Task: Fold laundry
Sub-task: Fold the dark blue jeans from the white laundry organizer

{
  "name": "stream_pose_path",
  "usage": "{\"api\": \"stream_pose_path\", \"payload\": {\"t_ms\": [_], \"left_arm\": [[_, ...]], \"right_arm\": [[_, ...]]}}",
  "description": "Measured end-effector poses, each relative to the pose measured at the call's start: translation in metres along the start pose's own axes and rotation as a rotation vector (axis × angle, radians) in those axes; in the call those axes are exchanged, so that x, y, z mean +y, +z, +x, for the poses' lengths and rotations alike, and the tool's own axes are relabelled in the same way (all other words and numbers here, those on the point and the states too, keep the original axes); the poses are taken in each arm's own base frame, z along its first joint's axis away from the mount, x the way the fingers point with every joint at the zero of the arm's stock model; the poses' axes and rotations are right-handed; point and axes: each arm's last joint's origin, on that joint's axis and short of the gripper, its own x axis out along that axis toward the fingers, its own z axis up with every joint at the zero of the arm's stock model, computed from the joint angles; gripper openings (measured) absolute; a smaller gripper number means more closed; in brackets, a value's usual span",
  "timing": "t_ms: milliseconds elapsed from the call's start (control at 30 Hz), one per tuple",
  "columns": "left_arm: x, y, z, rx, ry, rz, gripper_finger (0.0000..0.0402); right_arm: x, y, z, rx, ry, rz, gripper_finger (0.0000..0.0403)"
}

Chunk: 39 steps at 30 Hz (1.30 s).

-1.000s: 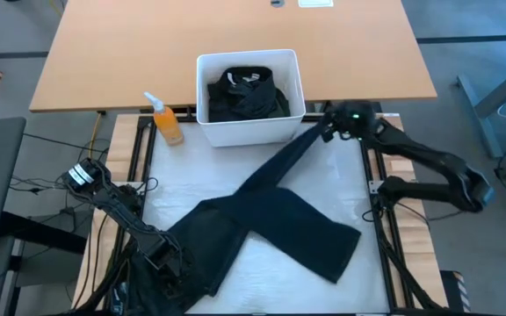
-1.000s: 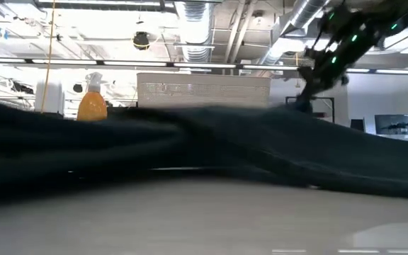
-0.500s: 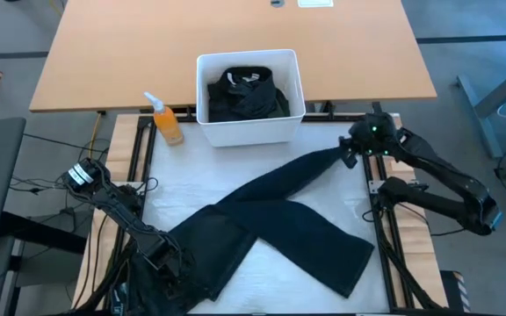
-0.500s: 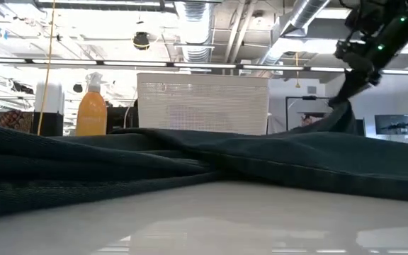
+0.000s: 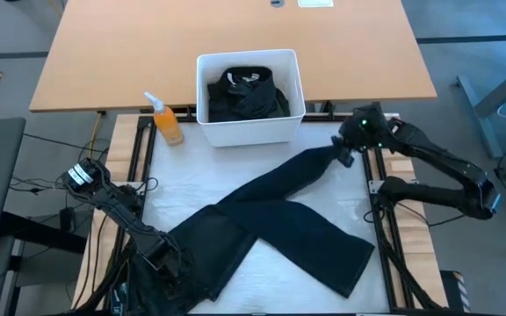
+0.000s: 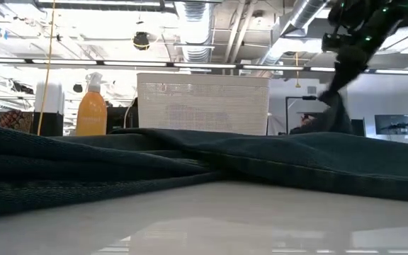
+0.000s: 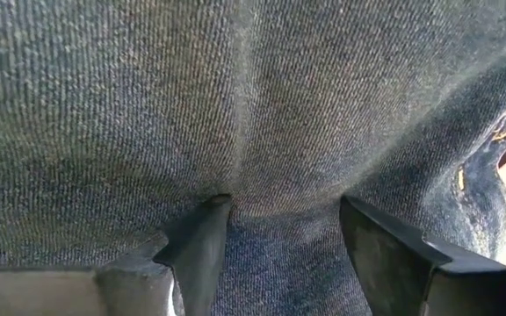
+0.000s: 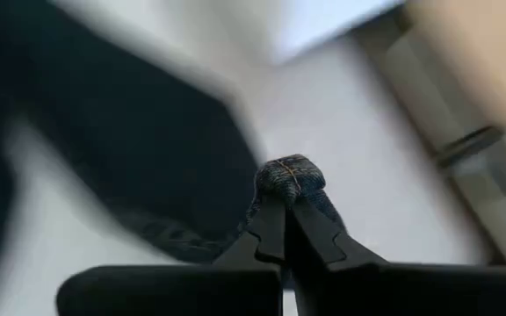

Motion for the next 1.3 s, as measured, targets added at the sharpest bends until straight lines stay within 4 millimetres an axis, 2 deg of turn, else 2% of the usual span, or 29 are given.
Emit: {"api": "stream_pose_path", "payload": {"t_ms": [200,367,533,800,967,1233,1300], "left_arm": [[-0.001,-0.002,0.001,0.023,-0.007,0.042,0.0217],[-0.001,-0.003,0.001,0.043,-0.011,0.032,0.0217],[-0.003,-0.009,0.004,0.091,-0.025,0.021,0.0217],[-0.003,-0.017,0.007,0.185,-0.025,0.025,0.0217],[-0.003,-0.017,0.007,0.179,-0.024,0.023,0.0217],[-0.004,-0.017,0.006,0.17,-0.027,0.0,0.0217],[-0.004,-0.017,0.006,0.175,-0.031,0.027,0.0217]], "right_arm": [[0.009,-0.026,0.013,0.449,0.156,0.018,0.0026],[0.011,-0.028,0.023,0.603,0.192,0.042,0.004],[0.007,-0.016,0.021,0.587,0.169,0.085,0.0057],[-0.002,0.018,-0.021,0.465,0.136,0.098,0.0062],[-0.008,0.04,-0.031,0.297,0.066,0.086,0.0062],[-0.007,0.031,-0.037,0.413,0.035,0.104,0.0062],[-0.009,0.033,-0.036,0.393,0.005,0.115,0.0063]]}}
